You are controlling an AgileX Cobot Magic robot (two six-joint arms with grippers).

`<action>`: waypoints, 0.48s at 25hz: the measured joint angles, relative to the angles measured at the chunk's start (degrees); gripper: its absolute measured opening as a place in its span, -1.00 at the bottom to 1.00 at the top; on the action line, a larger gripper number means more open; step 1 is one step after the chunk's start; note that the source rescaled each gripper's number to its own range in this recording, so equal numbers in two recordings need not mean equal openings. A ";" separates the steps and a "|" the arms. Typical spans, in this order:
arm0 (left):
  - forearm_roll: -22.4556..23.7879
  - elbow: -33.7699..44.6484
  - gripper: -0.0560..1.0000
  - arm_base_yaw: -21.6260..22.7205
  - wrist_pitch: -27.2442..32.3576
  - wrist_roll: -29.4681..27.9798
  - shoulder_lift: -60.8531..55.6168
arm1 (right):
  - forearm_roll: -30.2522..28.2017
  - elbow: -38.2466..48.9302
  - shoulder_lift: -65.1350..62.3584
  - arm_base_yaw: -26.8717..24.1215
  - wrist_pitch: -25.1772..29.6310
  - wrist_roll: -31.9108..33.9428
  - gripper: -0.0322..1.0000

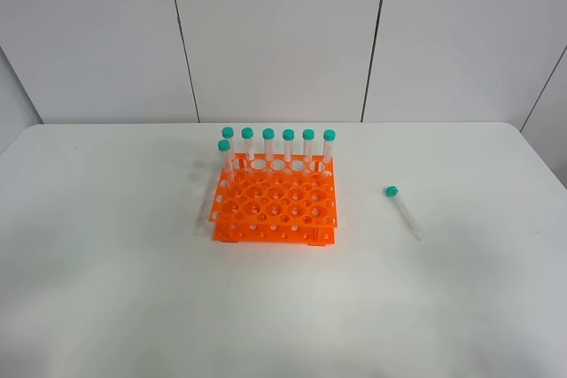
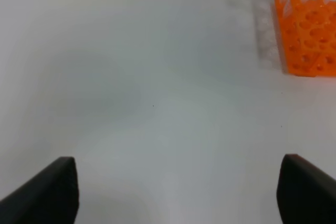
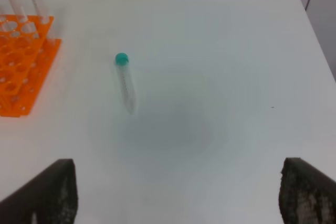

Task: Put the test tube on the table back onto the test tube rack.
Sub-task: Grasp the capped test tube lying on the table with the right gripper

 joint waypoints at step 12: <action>0.00 0.00 0.65 0.00 0.00 0.00 0.00 | 0.11 0.00 0.00 0.00 0.13 0.00 0.58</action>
